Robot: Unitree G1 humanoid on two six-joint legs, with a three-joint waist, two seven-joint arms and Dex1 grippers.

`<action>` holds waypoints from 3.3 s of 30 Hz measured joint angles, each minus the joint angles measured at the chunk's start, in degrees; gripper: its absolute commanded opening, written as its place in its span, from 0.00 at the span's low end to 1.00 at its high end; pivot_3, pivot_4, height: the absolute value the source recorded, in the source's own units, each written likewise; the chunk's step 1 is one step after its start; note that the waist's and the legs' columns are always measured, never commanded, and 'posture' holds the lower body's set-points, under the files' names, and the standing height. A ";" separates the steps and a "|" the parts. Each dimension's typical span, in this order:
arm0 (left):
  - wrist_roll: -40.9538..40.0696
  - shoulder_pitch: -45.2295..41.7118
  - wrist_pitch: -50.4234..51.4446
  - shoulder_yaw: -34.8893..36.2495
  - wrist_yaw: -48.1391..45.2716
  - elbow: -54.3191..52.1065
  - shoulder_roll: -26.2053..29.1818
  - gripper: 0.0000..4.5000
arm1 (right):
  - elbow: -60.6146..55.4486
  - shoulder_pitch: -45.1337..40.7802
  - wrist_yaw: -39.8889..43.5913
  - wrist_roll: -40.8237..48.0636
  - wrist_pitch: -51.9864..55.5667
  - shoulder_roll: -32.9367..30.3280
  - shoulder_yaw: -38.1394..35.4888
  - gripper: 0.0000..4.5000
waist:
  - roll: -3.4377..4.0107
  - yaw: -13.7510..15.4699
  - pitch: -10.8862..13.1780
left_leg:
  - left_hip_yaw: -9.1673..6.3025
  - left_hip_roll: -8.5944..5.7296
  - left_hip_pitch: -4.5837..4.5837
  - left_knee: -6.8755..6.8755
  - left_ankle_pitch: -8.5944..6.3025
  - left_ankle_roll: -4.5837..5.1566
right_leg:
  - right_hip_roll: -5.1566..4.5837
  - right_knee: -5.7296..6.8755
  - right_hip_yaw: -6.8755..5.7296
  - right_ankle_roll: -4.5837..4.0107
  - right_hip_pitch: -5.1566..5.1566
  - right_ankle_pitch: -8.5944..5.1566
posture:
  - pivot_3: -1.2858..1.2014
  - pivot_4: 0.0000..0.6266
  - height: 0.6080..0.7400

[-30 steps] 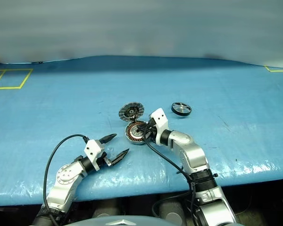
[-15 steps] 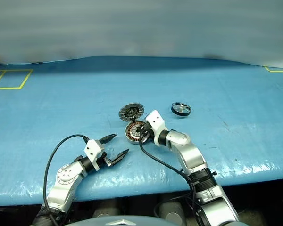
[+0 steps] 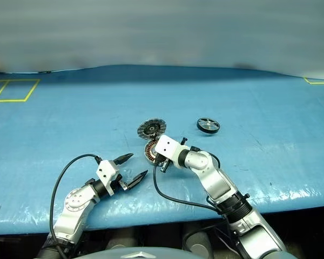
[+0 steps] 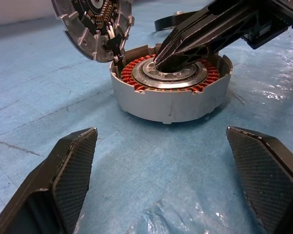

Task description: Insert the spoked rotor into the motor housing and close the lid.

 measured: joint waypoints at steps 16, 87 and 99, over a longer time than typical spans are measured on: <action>-0.05 -0.33 -0.01 0.00 -0.22 0.45 -0.28 1.00 | -1.61 3.84 2.22 12.03 2.47 7.14 -9.95 0.01 | -0.03 -0.03 0.03 | 0.01 0.00 -0.19 -0.10 0.00 0.00 | -0.01 -0.03 -0.02 -0.12 -0.14 0.07 | 0.52 0.24 1.00; -0.09 0.10 -2.21 0.10 0.38 1.30 -0.35 1.00 | 9.70 -5.84 -4.69 5.47 0.41 -11.09 -24.87 0.35 | 0.15 -0.45 0.19 | 0.10 0.02 -0.14 -0.18 0.00 0.00 | 0.03 -0.04 0.02 -0.11 -0.17 0.01 | 0.52 0.24 1.00; 0.01 0.42 -2.40 0.15 1.73 1.26 -1.09 1.00 | 27.26 -11.99 -4.67 5.12 -2.72 -7.75 -24.17 0.35 | 0.20 -0.48 0.23 | 0.10 -0.07 -0.18 -0.27 -0.02 0.04 | 0.06 -0.10 0.19 -0.21 -0.16 0.11 | 0.52 0.24 1.00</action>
